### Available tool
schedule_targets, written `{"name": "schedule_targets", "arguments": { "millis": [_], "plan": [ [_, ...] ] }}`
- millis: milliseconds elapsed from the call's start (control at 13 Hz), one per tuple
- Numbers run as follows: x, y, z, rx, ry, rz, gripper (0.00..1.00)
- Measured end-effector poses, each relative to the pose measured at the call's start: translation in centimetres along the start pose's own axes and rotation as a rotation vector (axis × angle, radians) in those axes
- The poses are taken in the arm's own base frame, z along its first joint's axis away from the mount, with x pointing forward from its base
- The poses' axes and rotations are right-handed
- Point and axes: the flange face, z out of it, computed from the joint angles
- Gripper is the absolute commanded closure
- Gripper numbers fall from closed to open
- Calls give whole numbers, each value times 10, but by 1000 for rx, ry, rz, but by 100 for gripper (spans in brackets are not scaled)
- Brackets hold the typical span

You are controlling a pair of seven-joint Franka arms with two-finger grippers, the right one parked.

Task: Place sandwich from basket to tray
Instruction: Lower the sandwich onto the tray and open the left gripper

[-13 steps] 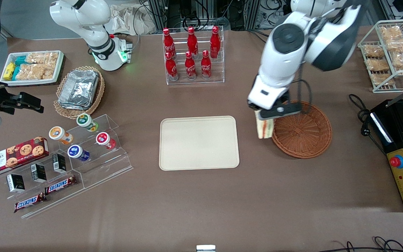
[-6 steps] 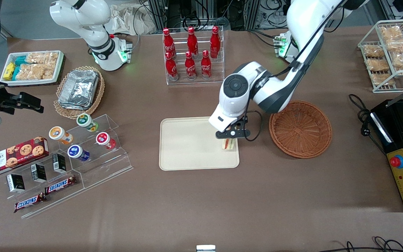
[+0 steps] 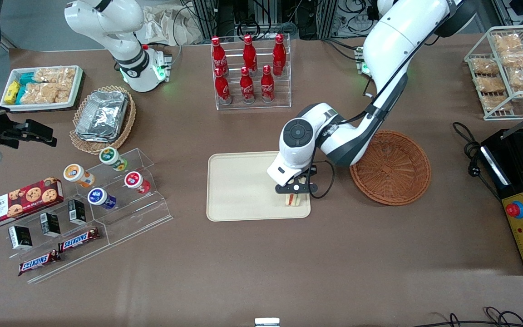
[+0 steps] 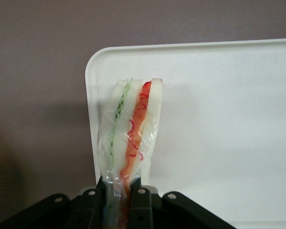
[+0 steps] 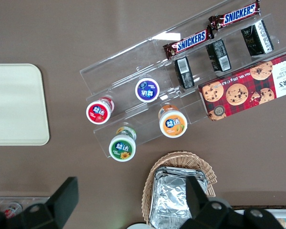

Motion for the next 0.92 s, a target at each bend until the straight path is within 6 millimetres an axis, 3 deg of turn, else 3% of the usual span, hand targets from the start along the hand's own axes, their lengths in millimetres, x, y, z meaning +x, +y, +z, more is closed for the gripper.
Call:
{"name": "schedule_targets", "arguments": {
  "millis": [77,154,231,385,692,923],
  "plan": [
    [0,-1,6,3,-6,0,70],
    [2,-2,13,3,-10,-2,29],
    [4,-3,19,1,-10,-5,0],
    [6,-6,26,0,-11,-10,0],
    [12,-4,17,-13,5,-34,0],
    [24,-7,-23,-7,35,-74,0]
  ]
}}
